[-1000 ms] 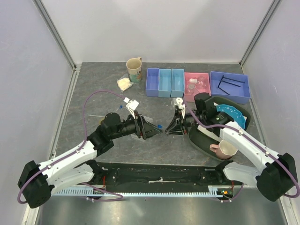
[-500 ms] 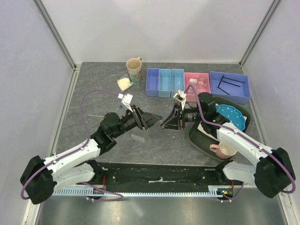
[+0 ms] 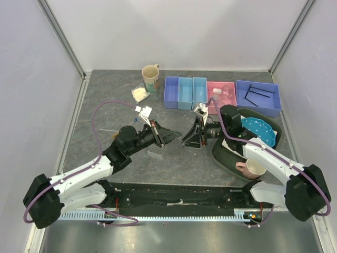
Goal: Organize the chemistry lab equipment
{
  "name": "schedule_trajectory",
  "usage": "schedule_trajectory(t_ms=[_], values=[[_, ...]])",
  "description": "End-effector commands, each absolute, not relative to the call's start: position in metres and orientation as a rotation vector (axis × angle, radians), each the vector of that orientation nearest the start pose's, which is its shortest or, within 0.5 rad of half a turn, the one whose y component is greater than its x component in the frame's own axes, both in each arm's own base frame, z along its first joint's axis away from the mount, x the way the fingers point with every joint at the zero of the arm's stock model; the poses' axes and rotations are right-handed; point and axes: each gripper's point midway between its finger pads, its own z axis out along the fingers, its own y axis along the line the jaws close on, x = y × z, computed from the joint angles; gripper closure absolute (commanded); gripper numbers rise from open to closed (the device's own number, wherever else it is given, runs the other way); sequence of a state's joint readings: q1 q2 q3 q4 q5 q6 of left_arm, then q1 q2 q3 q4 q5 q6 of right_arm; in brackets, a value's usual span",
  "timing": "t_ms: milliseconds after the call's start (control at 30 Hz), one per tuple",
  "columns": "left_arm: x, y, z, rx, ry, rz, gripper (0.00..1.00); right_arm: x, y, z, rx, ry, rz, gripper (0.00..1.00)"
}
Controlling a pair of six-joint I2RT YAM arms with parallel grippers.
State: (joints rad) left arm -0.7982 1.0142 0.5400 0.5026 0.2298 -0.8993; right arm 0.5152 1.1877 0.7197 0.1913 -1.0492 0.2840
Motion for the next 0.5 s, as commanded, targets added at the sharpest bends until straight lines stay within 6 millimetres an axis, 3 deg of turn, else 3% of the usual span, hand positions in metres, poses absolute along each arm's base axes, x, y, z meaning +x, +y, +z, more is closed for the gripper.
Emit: schedule_trajectory(t_ms=[0,67,100,133,200,300,433,467], values=[[0.203,-0.294,0.271,0.131,1.726,-1.377,0.98,0.197,0.277,0.217,-1.052,1.698,1.374,0.50],[0.206,-0.281,0.258,0.145,1.773,-1.265,0.98,0.206,0.268,0.219,-1.122,1.634,1.271,0.27],[0.213,-0.269,0.265,0.113,1.751,-1.194,0.98,0.209,0.259,0.212,-1.123,1.674,1.230,0.22],[0.216,-0.257,0.247,0.137,1.820,-1.081,0.98,0.217,0.253,0.213,-1.168,1.630,1.144,0.17],[0.231,-0.234,0.243,0.091,1.830,-0.921,0.98,0.235,0.237,0.210,-1.158,1.675,0.996,0.13],[0.247,-0.206,0.221,0.126,1.892,-0.690,0.98,0.257,0.221,0.206,-1.159,1.693,0.837,0.09],[0.271,-0.192,0.210,0.161,1.921,-0.530,0.98,0.268,0.211,0.198,-1.159,1.710,0.812,0.04],[0.279,-0.191,0.215,0.160,1.907,-0.509,0.98,0.269,0.209,0.196,-1.158,1.710,0.814,0.04]])
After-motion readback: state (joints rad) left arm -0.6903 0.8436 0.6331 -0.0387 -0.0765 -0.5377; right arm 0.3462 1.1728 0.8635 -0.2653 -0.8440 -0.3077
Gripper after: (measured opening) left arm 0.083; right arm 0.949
